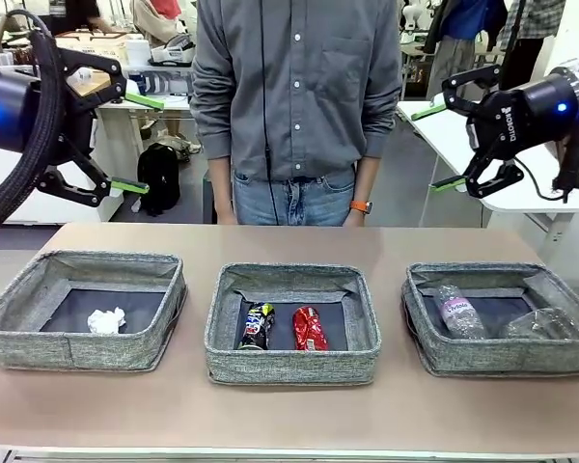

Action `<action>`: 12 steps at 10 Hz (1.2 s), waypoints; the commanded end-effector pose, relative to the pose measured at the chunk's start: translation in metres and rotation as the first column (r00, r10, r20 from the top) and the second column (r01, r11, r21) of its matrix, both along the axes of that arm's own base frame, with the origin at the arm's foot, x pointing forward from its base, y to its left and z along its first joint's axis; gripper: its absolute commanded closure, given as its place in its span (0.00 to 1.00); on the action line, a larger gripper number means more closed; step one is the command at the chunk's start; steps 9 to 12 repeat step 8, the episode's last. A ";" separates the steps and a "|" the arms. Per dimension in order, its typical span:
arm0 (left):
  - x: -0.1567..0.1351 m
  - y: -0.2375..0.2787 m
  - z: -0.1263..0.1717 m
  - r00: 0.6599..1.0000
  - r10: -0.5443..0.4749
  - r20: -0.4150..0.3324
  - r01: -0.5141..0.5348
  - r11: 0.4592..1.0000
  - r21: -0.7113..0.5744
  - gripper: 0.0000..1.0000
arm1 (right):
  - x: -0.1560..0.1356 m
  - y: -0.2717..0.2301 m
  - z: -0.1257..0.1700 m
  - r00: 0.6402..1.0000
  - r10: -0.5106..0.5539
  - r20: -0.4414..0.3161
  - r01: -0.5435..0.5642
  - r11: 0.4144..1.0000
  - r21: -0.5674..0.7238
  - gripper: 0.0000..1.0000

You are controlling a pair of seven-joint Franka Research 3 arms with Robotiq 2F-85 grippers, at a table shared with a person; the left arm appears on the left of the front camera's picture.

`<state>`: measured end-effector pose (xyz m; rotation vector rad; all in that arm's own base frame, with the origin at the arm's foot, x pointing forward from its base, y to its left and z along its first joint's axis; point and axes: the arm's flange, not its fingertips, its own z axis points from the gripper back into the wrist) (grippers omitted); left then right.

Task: Sort the waste into the appropriate baskets.
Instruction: Place the picked waste into the Fabric basket indicated by the person.

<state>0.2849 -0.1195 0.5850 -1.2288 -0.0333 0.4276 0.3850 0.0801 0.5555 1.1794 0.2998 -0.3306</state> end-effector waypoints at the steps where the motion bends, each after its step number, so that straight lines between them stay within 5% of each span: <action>1: 0.000 0.000 -0.001 1.000 0.001 0.007 -0.001 1.000 -0.007 0.00 | 0.001 0.003 0.008 1.000 -0.009 -0.017 0.009 1.000 0.015 0.00; 12: 0.000 0.000 -0.001 1.000 0.001 0.007 -0.001 1.000 -0.007 0.00 | 0.001 0.003 0.008 1.000 -0.009 -0.017 0.009 1.000 0.015 0.00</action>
